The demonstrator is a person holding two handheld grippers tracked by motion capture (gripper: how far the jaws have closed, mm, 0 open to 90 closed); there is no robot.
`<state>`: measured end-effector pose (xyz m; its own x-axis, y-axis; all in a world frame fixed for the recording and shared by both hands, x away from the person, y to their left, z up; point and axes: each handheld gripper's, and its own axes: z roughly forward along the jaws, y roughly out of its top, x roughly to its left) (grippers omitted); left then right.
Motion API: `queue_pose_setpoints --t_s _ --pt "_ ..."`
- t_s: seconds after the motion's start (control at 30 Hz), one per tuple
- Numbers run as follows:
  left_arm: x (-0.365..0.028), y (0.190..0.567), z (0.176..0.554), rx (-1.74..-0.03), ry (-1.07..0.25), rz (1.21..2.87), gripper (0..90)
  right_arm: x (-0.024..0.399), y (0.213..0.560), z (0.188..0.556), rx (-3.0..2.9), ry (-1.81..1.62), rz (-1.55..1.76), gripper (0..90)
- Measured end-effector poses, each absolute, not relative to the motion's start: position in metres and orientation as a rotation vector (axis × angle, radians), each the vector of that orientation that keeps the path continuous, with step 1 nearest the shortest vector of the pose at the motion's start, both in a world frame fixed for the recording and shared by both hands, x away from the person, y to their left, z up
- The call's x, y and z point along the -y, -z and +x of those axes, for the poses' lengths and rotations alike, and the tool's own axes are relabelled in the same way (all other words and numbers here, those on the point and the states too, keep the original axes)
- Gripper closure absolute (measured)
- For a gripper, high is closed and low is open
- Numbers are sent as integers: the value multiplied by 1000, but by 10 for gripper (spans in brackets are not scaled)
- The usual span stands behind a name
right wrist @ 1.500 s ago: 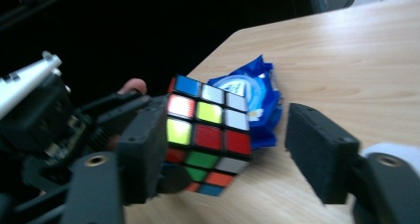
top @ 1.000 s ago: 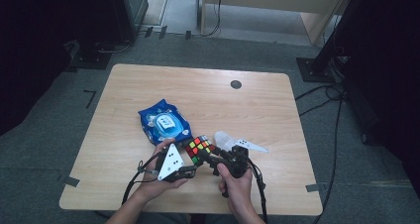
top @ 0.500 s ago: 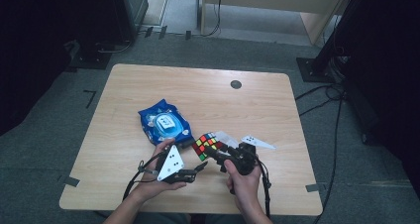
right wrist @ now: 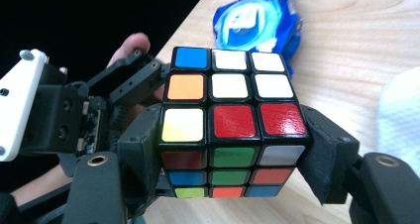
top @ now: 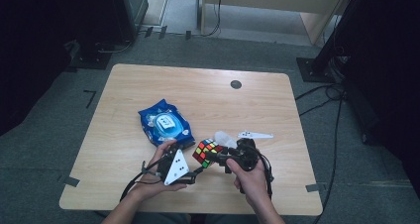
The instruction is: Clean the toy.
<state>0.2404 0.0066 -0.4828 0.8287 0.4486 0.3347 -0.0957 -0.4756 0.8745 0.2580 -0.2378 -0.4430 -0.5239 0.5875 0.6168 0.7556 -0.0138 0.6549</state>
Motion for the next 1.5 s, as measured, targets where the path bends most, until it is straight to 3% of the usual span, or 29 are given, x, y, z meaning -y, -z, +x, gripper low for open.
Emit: queue_pose_setpoints --t_s 0.7,0.9,0.93,1.1,1.5 --pt "5 486 231 -132 -606 2001 142 228 451 263 2127 1363 -1352 345" --pt "4 487 230 -119 -601 2004 241 227 451 263 2130 1371 -1355 345" --pt "3 486 231 -120 -591 1998 291 229 451 264 2114 1395 -1363 343" --pt "0 481 230 -158 -570 1970 341 231 452 265 2065 1437 -1345 320" --pt "-14 478 241 -243 -566 1942 342 264 450 272 1924 1716 -1366 292"
